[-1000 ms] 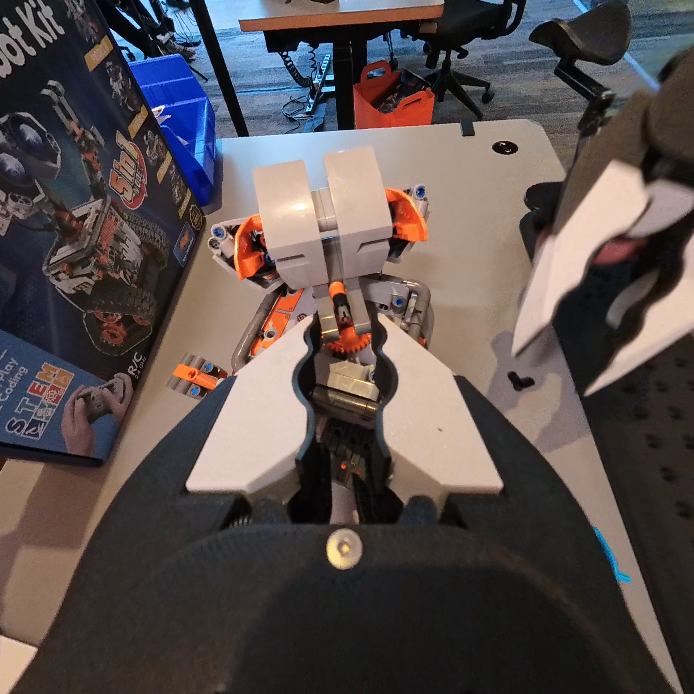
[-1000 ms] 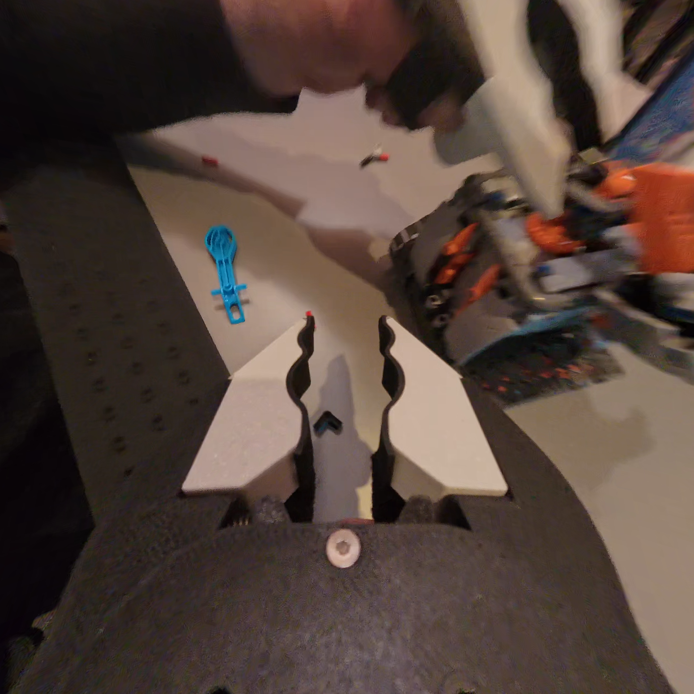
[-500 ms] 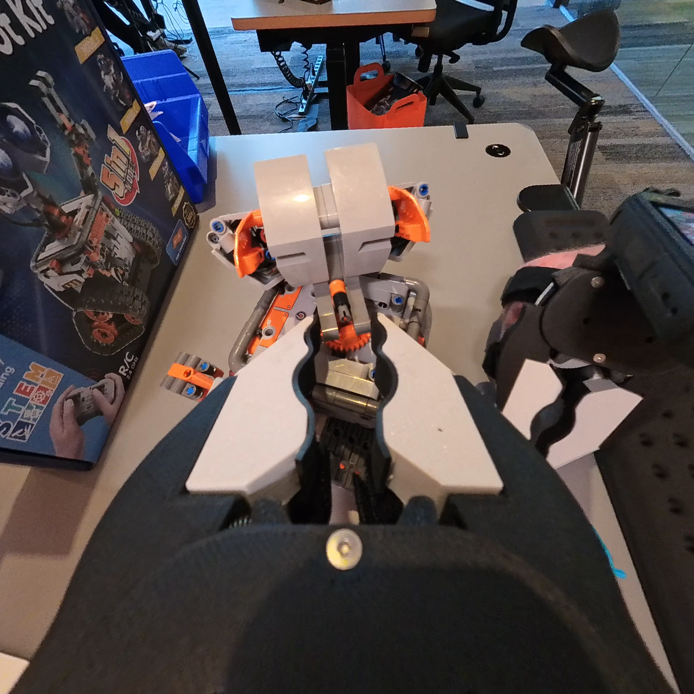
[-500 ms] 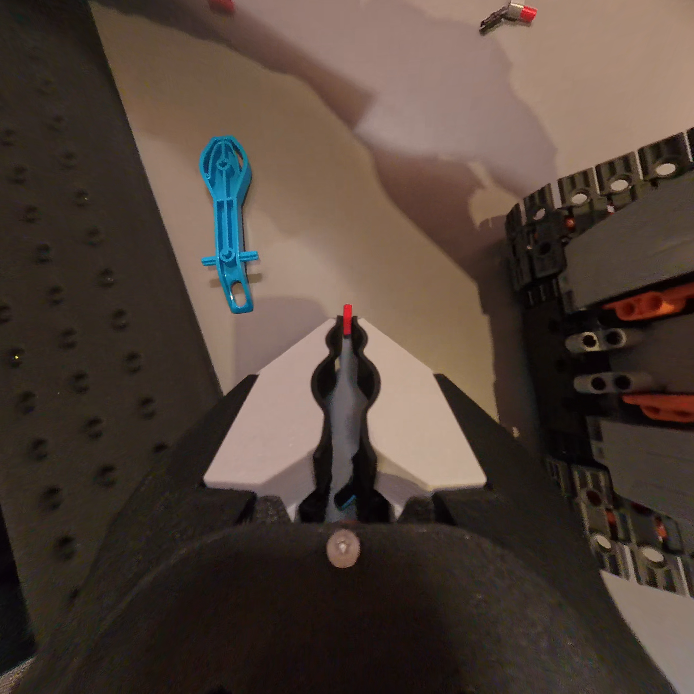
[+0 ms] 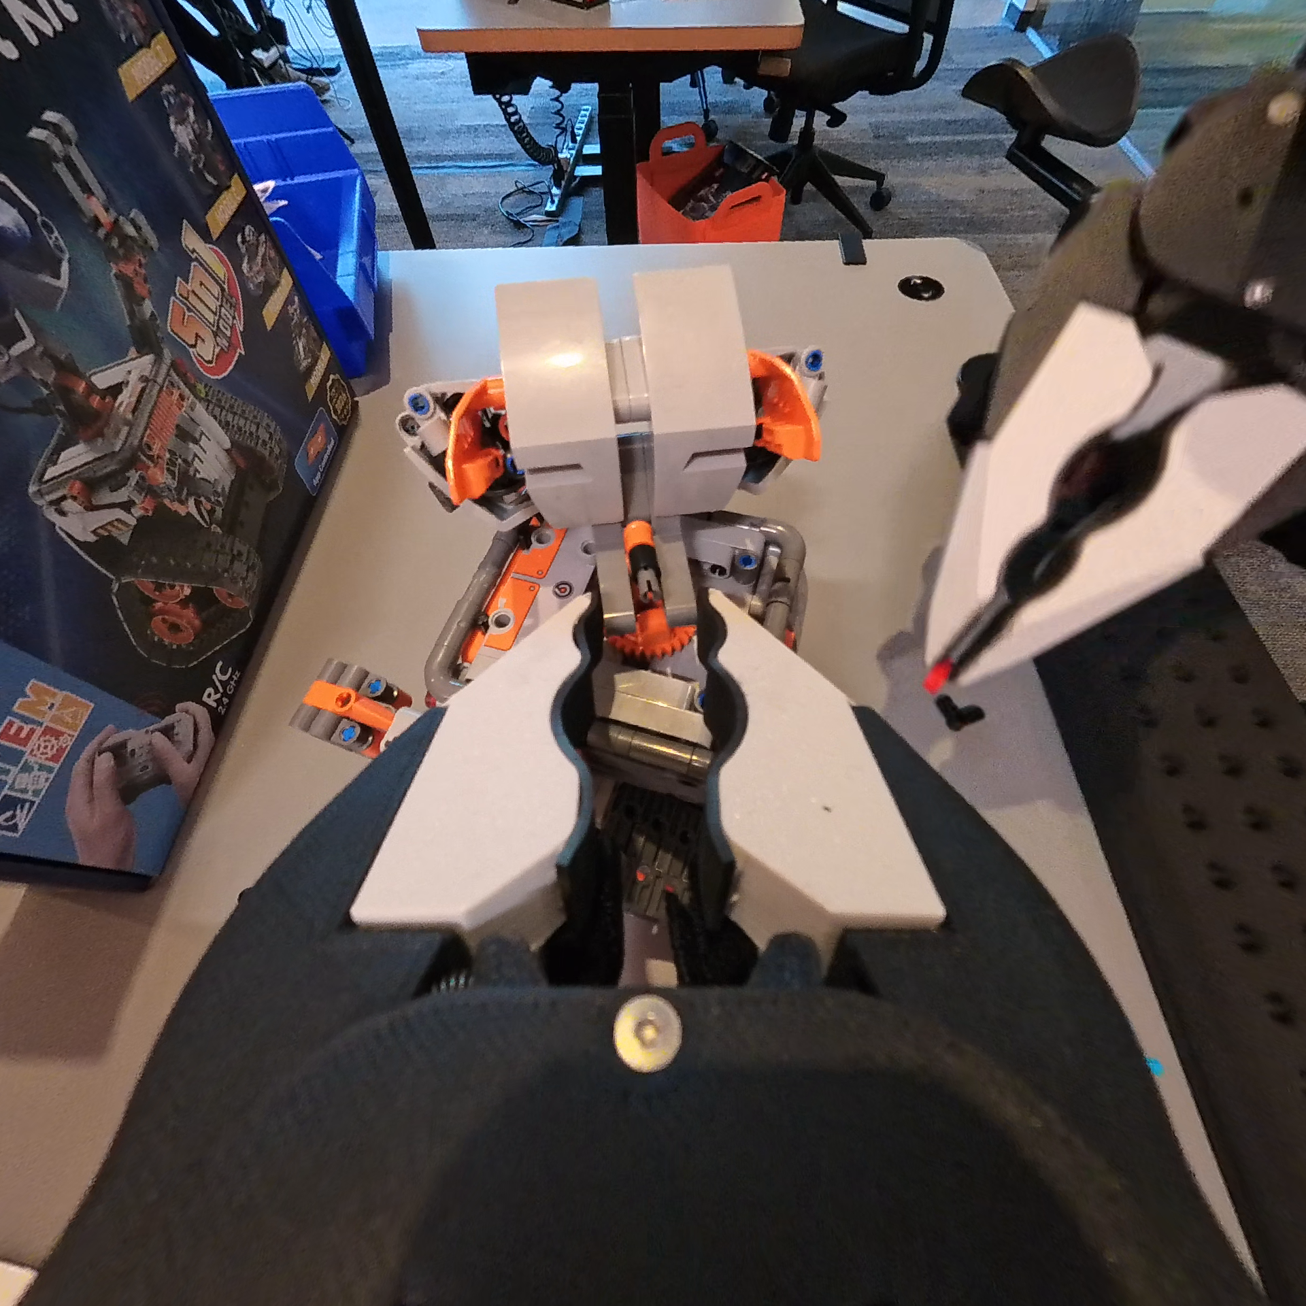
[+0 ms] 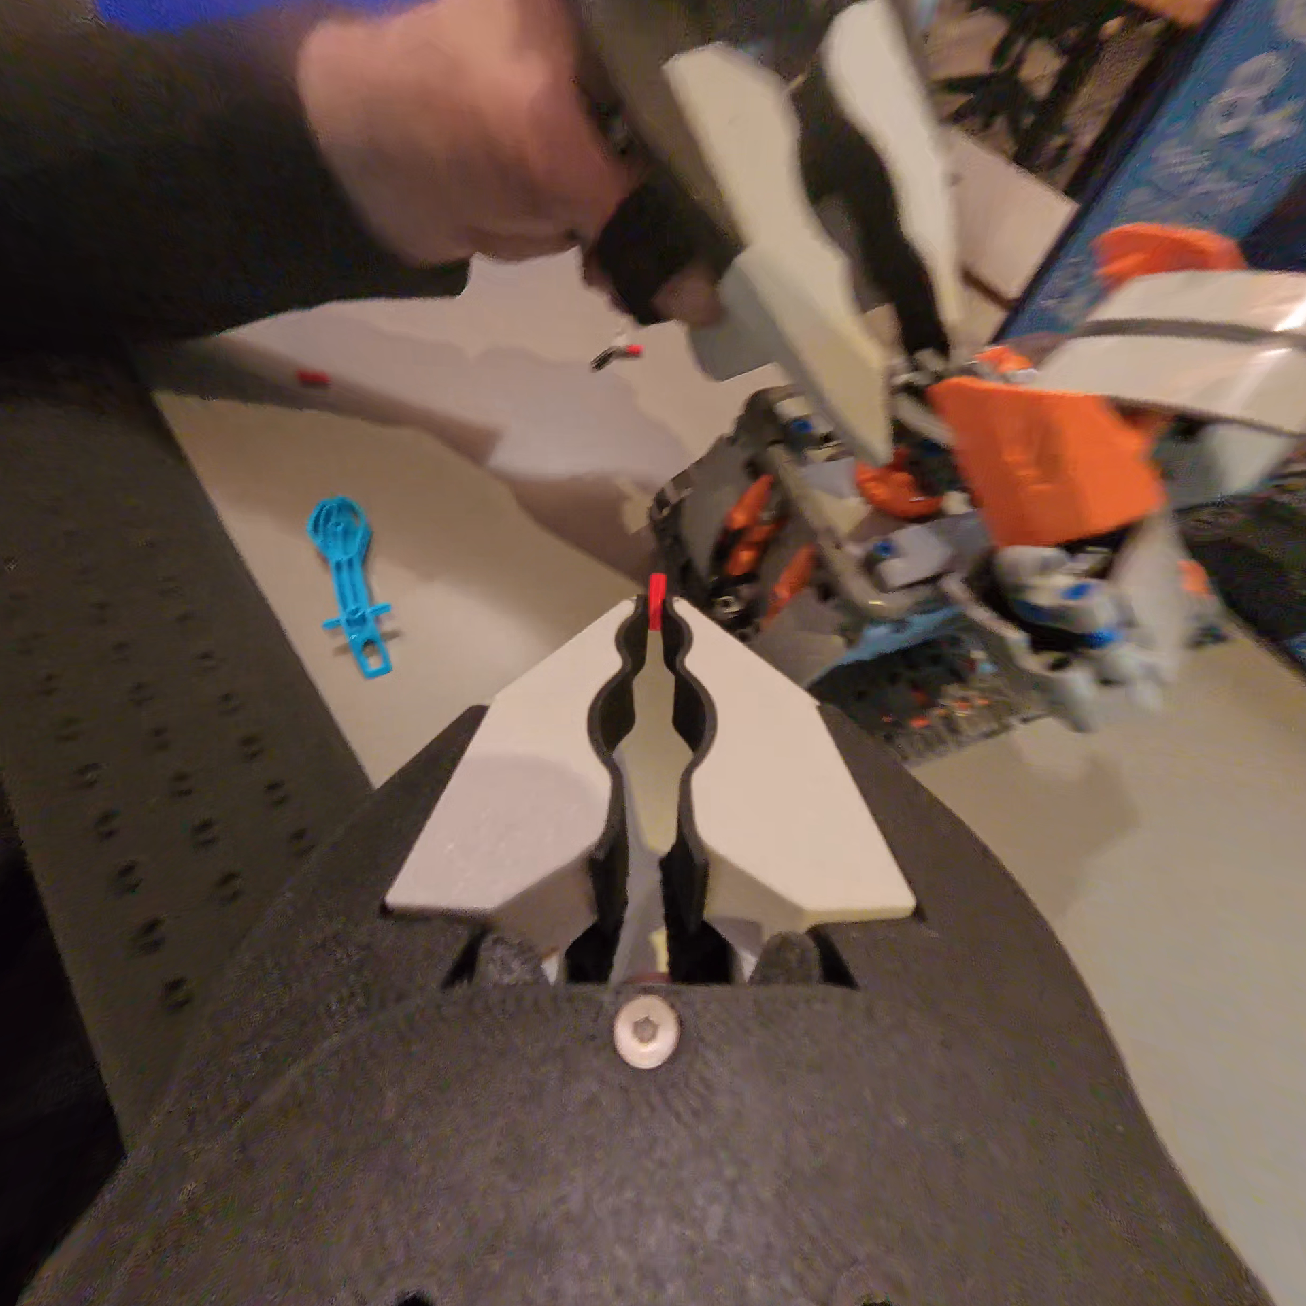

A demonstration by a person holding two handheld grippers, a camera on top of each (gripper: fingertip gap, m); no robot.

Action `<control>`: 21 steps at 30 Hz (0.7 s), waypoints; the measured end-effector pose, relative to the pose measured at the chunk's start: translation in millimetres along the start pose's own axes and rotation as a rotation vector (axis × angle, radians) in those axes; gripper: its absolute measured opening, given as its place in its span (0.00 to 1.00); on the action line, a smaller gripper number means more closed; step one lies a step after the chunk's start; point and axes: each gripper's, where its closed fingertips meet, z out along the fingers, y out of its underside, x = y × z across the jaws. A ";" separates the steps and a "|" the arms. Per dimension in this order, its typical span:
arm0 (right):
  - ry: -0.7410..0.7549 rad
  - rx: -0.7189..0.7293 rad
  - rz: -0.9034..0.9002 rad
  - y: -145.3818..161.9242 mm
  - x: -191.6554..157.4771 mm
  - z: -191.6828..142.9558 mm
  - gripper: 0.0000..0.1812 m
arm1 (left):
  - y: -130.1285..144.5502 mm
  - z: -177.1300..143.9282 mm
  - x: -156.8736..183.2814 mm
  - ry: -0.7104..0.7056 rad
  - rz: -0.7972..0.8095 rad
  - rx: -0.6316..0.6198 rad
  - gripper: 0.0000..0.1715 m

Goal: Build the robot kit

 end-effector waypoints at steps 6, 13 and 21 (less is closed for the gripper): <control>0.143 0.050 0.027 -20.8 37.4 -4.9 0.01 | 0.9 0.0 0.1 -0.003 -0.016 0.005 0.14; 0.251 -0.006 -0.027 -26.1 57.1 9.9 0.00 | 3.9 -0.1 -0.5 0.005 -0.041 0.014 0.14; 0.379 -0.095 -0.124 -20.3 75.4 10.1 0.00 | 0.8 3.8 -1.9 -0.002 -0.024 0.005 0.15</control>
